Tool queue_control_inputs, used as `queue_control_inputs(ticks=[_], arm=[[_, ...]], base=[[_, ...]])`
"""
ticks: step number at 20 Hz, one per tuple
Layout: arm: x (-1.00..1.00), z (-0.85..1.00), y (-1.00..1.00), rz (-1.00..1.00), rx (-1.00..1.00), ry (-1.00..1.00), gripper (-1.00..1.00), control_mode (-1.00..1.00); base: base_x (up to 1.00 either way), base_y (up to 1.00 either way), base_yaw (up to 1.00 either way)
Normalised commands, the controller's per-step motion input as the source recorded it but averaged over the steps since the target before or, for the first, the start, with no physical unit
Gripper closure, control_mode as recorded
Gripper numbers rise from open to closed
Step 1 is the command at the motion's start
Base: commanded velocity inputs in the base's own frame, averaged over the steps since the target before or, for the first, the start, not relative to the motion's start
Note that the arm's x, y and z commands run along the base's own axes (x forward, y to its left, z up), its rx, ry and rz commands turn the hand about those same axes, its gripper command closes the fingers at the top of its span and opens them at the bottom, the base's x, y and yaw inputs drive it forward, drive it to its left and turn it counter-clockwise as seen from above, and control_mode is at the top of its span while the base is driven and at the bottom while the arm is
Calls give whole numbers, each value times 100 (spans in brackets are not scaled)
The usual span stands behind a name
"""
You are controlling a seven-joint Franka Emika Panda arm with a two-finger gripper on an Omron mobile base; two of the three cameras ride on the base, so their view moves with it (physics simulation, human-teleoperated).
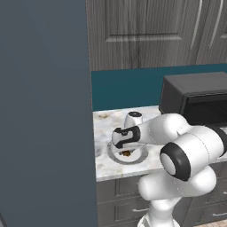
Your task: Place the sweet potato on the top rack of the oven.
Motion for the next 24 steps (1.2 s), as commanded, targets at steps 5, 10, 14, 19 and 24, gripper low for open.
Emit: queue_control_inputs(ticks=[5, 10, 14, 19, 24], arm=[[0, 1, 0, 0, 0, 0, 100, -100], [-25, 70, -21, 0, 0, 0, 100, -100], [-72, 100, -36, -2, 0, -1, 100, -100], [-76, 100, -37, -1, -1, -12, 100, -100], [-75, 100, -26, -3, -5, -7, 100, -100]], base=[[0, 0, 0], [0, 0, 0], [0, 0, 0], [0, 0, 0], [0, 0, 0]])
